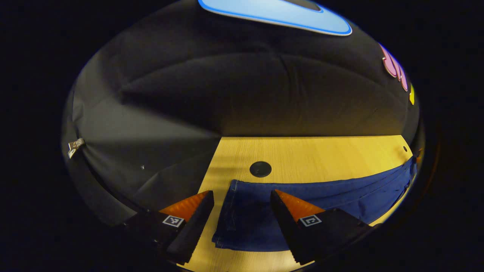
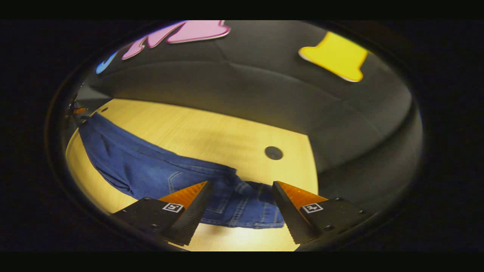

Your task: Grasp the waist and the cuffs of the jeans and fold them to make the two legs overlap; first hold the waist and fold one-third of the jeans toward the cuffs, then hold the cuffs and fold the remaining one-third in the same direction to finish folding.

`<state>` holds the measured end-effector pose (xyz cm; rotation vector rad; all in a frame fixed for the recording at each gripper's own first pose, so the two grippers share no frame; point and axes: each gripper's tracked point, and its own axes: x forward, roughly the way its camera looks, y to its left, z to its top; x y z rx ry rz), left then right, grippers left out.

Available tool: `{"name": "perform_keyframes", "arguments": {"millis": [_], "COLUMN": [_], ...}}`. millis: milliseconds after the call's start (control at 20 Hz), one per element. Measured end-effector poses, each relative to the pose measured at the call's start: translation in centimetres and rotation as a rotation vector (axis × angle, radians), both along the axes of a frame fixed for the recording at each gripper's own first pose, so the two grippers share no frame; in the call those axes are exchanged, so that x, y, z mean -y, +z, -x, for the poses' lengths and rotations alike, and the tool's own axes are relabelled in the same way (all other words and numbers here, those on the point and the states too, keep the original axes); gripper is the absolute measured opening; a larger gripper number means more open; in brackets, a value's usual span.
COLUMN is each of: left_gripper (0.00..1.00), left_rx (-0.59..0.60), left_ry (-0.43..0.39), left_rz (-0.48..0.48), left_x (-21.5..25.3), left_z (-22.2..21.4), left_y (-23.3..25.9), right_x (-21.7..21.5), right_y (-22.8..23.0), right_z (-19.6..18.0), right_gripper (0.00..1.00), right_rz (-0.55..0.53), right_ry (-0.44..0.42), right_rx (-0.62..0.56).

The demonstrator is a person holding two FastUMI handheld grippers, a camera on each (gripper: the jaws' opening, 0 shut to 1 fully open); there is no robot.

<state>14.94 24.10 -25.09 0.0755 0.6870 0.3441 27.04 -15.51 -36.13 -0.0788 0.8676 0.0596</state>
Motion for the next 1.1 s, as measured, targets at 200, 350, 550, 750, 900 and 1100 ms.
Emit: {"name": "perform_keyframes", "arguments": {"millis": [200, 350, 550, 750, 900, 1100], "left_gripper": [0.95, 0.95, 0.95, 0.95, 0.95, 0.95], "left_rx": [0.105, 0.164, 0.232, 0.237, 0.222, 0.196], "left_ry": [-0.065, -0.110, -0.177, -0.234, -0.245, -0.222], "left_rz": [0.058, 0.071, 0.079, 0.081, 0.080, 0.089], "left_x": [2.1, 2.1, 1.3, 2.1, 2.3, 2.5], "left_z": [1.8, 2.8, 3.8, 4.3, 4.6, 5.1], "left_y": [4.6, 6.4, 8.9, 9.8, 9.7, 9.4], "right_x": [2.9, 2.7, 1.4, 0.0, 0.8, 0.9], "right_y": [0.0, -3.0, -5.8, -7.5, -6.8, -7.2], "right_z": [2.6, 4.8, 7.0, 6.8, 6.3, 7.3], "right_gripper": [0.98, 0.98, 0.98, 0.99, 0.92, 0.98], "right_rz": [-0.211, -0.386, -0.500, -0.565, -0.616, -0.633], "right_ry": [-0.345, -0.592, -0.757, -0.826, -0.902, -0.904], "right_rx": [-0.018, -0.074, -0.161, -0.201, -0.159, -0.199]}}
